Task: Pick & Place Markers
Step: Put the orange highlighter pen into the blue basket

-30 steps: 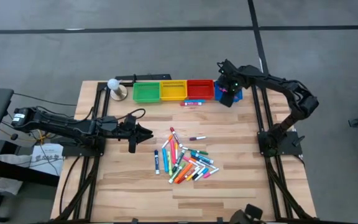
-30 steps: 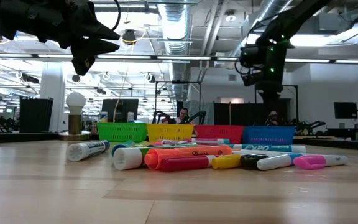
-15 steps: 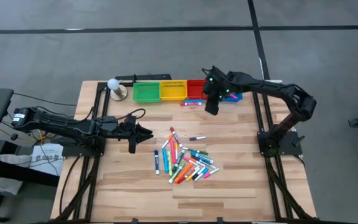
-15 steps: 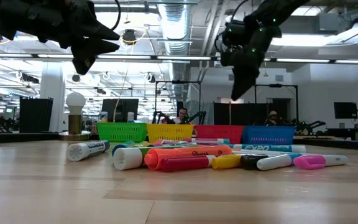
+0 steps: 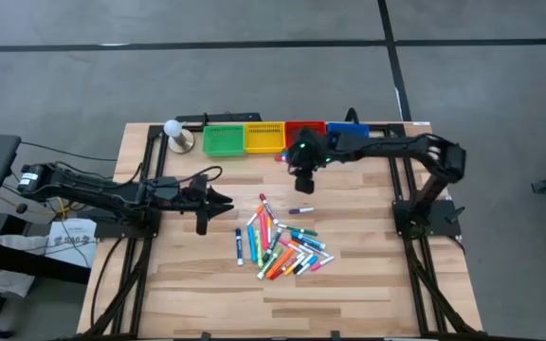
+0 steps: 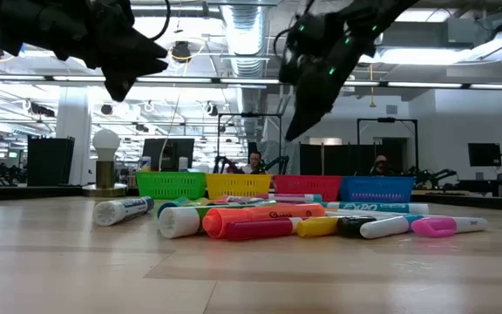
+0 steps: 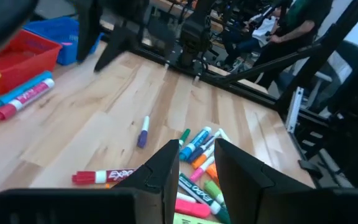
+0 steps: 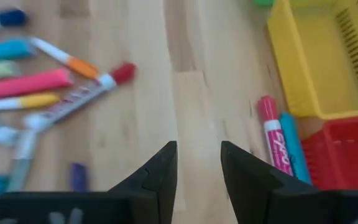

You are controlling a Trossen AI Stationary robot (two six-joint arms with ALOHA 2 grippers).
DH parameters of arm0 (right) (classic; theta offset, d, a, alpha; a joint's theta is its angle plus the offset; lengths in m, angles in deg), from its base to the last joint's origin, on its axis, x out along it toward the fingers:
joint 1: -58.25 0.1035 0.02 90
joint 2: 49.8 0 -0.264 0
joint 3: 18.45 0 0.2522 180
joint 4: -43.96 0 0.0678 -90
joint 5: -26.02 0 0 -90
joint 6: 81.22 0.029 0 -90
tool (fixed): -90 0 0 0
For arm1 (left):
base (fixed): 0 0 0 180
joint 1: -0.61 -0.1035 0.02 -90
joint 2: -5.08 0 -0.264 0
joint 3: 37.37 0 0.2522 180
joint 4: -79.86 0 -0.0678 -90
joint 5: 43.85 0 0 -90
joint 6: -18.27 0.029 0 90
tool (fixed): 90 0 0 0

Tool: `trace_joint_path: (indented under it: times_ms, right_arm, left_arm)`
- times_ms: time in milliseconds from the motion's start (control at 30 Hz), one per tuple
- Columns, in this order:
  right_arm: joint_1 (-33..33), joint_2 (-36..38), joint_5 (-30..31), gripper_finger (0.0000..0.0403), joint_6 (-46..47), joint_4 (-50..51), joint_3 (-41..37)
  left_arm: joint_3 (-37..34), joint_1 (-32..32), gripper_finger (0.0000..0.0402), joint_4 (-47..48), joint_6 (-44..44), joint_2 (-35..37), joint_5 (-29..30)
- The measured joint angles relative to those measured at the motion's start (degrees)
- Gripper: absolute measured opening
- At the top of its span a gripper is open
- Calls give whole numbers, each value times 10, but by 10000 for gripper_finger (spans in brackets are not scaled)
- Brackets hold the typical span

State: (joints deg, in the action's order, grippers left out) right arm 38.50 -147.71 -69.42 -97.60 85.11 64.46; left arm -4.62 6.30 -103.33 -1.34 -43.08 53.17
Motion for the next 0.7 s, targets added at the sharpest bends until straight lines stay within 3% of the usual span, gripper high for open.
trace_joint_path:
  times_ms: [267,500,700]
  right_arm:
    - [4,-75,88,68,33,-39,0]
    - [14,-82,40,6,40,-10,0]
    - [36,-77,16,20,40,-3,0]
  left_arm:
    - [0,0,102,0,3,0,20]
    - [0,0,102,1,3,0,20]
    - [0,0,102,2,3,0,20]
